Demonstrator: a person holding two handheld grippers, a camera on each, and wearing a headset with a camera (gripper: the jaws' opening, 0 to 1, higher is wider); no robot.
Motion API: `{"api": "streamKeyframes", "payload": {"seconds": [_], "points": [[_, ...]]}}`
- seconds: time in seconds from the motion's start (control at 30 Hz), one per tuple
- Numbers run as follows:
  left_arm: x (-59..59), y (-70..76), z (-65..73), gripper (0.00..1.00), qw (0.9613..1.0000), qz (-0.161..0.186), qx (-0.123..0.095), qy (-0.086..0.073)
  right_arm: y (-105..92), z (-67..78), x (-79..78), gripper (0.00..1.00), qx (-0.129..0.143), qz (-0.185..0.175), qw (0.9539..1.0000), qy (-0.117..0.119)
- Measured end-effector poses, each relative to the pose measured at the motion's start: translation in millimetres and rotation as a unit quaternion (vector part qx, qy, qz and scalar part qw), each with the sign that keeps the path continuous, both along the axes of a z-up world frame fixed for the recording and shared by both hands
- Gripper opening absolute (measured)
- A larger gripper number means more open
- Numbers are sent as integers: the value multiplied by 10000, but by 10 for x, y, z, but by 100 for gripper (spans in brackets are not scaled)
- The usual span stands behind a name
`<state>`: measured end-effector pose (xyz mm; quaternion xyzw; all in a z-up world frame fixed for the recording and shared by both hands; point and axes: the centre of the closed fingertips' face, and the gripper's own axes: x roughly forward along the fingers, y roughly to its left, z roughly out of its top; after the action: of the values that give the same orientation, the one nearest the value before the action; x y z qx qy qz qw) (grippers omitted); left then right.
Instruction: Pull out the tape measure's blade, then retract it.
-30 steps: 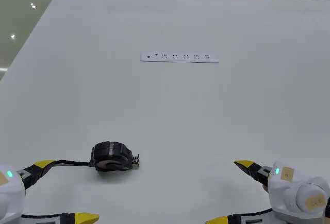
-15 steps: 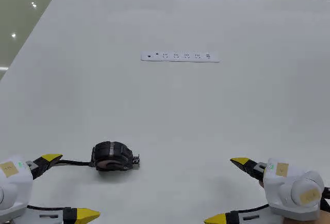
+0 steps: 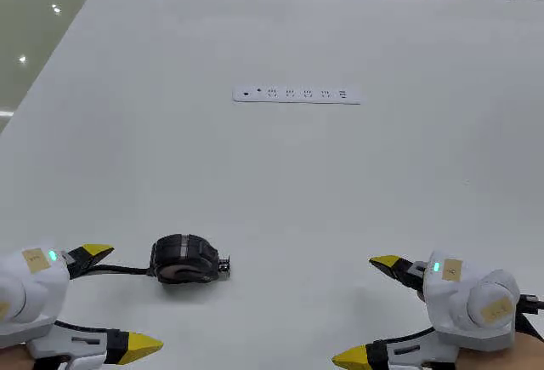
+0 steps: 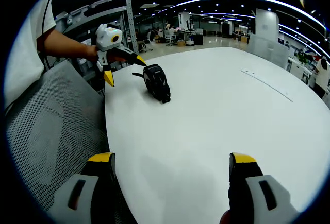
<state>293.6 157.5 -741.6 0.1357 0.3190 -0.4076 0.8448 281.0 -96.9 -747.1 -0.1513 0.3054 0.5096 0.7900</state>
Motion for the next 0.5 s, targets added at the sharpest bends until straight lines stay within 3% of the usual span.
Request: {"api": "streamKeyframes", "payload": {"seconds": [0.5], "points": [[105, -8, -72, 79, 9993, -284, 208, 83, 34, -2, 26, 84, -89, 188, 9998, 1]]}}
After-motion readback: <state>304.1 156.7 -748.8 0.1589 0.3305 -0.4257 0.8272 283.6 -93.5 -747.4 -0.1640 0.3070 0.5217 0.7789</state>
